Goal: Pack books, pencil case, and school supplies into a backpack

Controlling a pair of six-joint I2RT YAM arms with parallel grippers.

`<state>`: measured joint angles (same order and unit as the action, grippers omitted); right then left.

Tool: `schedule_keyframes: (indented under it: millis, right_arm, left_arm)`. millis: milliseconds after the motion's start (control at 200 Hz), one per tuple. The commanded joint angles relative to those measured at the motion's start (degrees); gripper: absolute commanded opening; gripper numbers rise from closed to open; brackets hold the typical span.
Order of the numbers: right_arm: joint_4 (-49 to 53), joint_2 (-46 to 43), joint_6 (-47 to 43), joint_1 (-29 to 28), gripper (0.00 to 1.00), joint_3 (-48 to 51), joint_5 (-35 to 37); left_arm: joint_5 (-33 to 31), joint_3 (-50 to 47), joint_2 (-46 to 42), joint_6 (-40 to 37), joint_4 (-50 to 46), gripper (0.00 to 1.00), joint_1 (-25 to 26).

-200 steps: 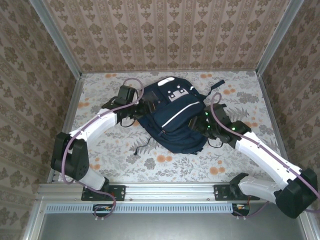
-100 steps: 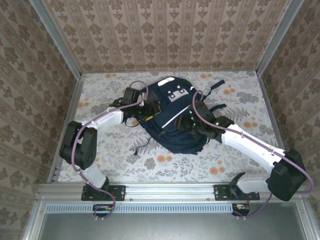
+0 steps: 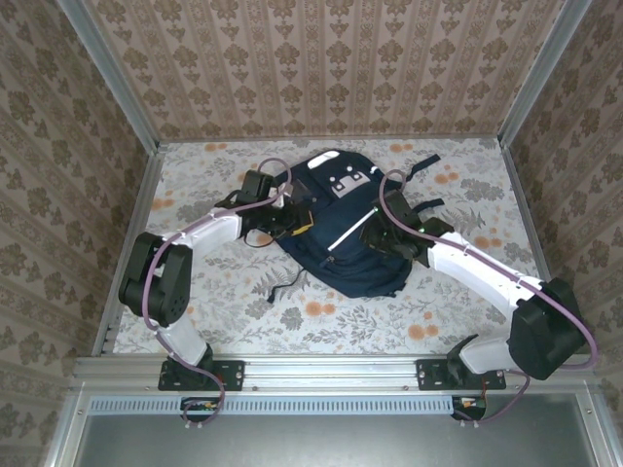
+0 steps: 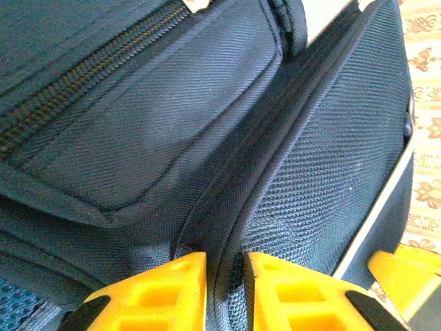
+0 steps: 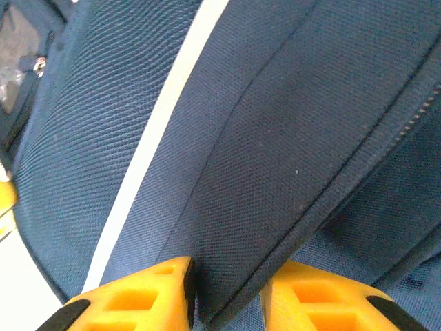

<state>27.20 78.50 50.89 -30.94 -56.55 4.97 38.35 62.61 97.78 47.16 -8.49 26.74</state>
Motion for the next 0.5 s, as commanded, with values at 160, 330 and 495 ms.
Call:
schedule_keyframes:
  millis: [160, 330, 495]
  right_arm:
    - [13.43, -4.85, -3.86, -0.97, 0.59, -4.94, 11.23]
    - [20.35, -5.62, 0.33, -10.90, 0.61, -6.76, 18.04]
    - [19.11, 1.59, 7.69, -21.67, 0.58, -9.28, 20.53]
  left_arm:
    - [5.26, 0.46, -0.69, 3.63, 8.99, 0.00, 2.95]
    - [4.68, 0.44, -0.42, 4.06, 9.25, 0.00, 3.32]
    - [4.22, -0.01, -0.47, 4.22, 9.27, 0.00, 3.32]
